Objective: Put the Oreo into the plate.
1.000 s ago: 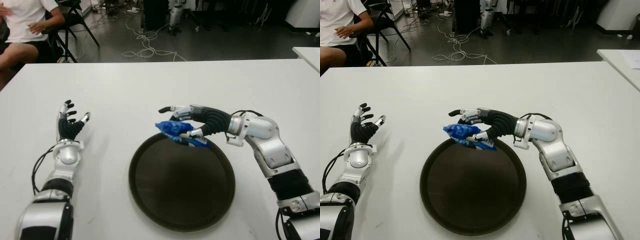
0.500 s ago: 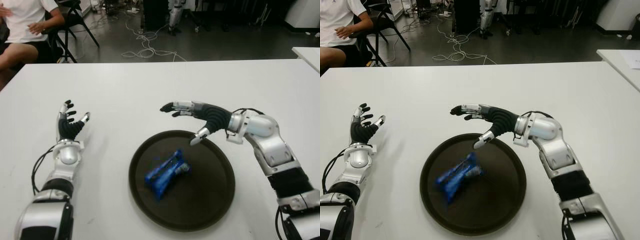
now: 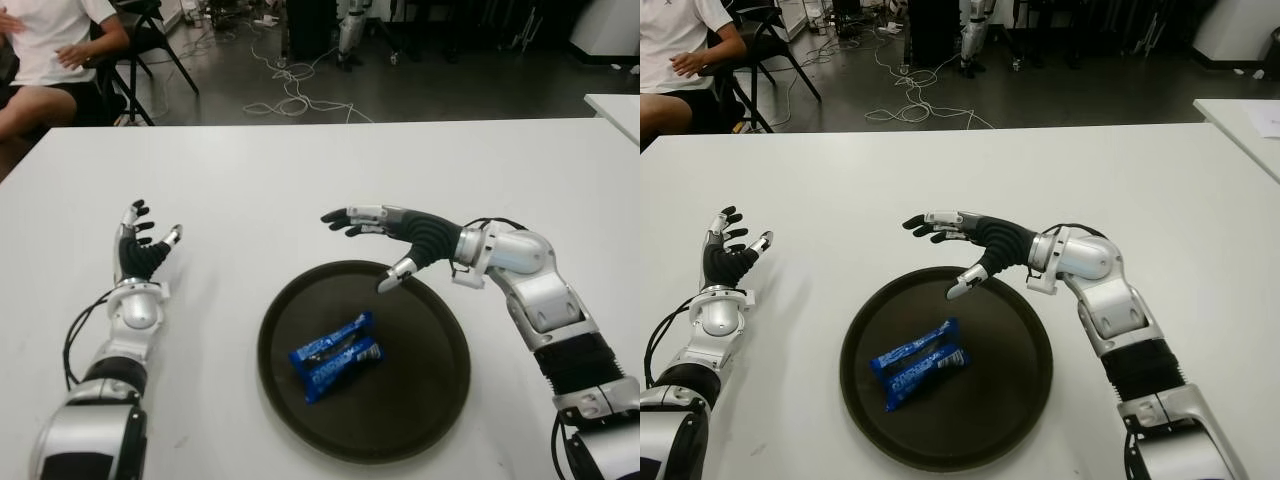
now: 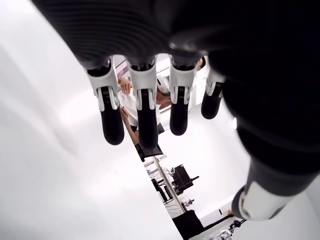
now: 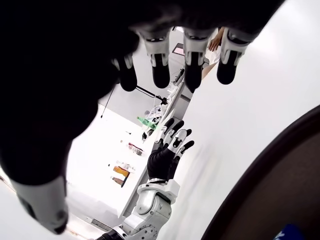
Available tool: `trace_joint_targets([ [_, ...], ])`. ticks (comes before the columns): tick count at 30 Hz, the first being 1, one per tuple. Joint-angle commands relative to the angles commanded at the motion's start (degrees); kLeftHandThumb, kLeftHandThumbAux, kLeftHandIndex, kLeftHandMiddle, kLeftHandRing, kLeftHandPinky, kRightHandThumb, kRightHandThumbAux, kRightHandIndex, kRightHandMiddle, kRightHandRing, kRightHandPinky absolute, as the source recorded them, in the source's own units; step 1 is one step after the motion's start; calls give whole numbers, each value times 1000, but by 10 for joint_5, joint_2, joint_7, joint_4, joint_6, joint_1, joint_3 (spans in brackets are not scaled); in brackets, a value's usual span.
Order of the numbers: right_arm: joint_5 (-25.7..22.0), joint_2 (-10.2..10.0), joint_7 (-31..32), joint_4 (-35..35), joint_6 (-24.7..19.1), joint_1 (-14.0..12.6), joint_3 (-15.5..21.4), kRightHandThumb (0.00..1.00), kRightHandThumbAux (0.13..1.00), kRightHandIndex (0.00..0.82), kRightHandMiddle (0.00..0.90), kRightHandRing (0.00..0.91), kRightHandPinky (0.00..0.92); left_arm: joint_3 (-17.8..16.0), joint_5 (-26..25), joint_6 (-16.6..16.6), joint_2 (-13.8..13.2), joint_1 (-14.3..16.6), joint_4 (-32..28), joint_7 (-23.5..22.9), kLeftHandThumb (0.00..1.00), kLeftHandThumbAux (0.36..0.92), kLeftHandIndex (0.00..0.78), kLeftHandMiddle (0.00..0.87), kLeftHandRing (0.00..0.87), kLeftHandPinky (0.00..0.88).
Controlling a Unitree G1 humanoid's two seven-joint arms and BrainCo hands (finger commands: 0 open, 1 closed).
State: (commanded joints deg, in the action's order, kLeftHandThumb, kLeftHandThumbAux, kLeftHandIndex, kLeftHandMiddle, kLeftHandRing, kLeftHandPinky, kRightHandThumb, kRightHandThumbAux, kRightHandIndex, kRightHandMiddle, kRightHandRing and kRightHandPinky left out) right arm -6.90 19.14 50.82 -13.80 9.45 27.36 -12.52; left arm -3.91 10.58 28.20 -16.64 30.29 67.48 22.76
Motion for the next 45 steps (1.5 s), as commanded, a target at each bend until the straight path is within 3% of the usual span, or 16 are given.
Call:
trace_joint_targets([
  [6, -5, -6, -2, 0, 11, -12, 2, 0, 693, 100, 104, 79, 79, -3, -5, 1, 2, -1, -2, -1, 223, 688, 98, 177, 205, 236],
  [20, 9, -4, -21, 13, -8, -11, 4, 0, 720, 122, 122, 99, 83, -1, -3, -1, 2, 0, -4, 1, 212, 705, 93, 165, 191, 225],
  [30, 44, 2, -50, -19, 17, 11, 8, 0, 724, 113, 104, 84, 71, -1, -4, 2, 3, -3, -6, 0, 221, 693, 96, 165, 196, 244],
  [34, 112, -13, -180, -47, 31, 4, 27, 0, 737, 112, 103, 88, 64, -3, -7, 5, 4, -2, -6, -1, 223, 689, 100, 172, 204, 255],
  [42, 131, -26, -296, -90, 51, 20, 68, 0, 770, 123, 131, 121, 83, 0, -3, 7, 3, -3, -6, 0, 224, 699, 97, 175, 206, 247],
  [45, 141, -26, -353, -194, 79, 63, 87, 0, 791, 125, 122, 112, 70, 3, 2, 7, 2, -3, -6, 4, 214, 699, 98, 181, 211, 256],
])
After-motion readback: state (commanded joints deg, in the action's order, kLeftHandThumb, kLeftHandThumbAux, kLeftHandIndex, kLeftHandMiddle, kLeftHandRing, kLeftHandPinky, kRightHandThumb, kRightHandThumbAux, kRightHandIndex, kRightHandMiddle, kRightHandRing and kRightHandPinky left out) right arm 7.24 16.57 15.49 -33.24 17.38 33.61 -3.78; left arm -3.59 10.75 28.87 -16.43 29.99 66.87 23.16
